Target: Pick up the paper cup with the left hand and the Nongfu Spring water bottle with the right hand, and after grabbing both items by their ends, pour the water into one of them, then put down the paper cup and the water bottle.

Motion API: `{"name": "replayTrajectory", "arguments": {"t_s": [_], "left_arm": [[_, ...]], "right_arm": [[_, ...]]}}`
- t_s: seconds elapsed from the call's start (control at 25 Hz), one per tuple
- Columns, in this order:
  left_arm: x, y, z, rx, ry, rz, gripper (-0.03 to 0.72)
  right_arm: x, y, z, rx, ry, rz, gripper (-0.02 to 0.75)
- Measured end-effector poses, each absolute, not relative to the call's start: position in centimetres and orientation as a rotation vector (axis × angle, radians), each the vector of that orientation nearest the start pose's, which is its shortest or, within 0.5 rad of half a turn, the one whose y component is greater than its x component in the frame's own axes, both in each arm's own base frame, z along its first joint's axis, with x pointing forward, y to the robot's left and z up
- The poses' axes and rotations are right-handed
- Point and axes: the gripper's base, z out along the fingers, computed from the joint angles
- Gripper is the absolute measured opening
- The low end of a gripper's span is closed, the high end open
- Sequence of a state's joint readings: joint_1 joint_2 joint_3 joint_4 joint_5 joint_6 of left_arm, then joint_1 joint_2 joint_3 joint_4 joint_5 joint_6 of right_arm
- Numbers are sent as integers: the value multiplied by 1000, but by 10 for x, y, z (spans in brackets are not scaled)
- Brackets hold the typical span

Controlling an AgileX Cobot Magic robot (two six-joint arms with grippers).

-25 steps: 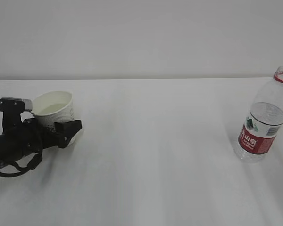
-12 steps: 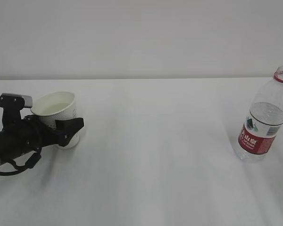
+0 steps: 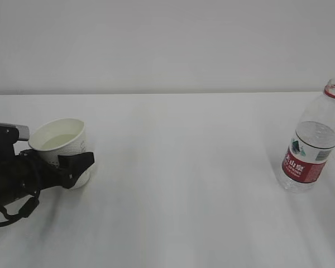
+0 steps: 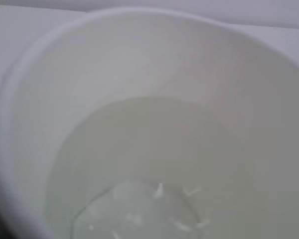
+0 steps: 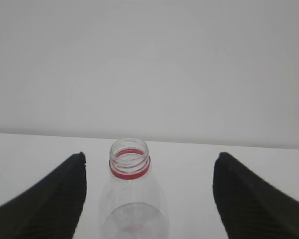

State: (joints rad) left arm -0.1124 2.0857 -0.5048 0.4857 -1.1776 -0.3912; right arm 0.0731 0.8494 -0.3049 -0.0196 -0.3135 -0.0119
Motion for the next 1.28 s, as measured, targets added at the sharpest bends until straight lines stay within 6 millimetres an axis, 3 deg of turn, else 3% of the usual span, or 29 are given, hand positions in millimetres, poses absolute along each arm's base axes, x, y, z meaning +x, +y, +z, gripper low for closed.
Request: {"name": "replayTrajectory", "arguments": {"t_s": [0.84, 1.28], "left_arm": [[284, -70, 73, 205, 1934, -612, 693], [279, -77, 72, 393, 1919, -612, 693]], "right_arm": [[167, 13, 256, -93, 1712, 37, 593], [167, 13, 260, -93, 1673, 37, 593]]}}
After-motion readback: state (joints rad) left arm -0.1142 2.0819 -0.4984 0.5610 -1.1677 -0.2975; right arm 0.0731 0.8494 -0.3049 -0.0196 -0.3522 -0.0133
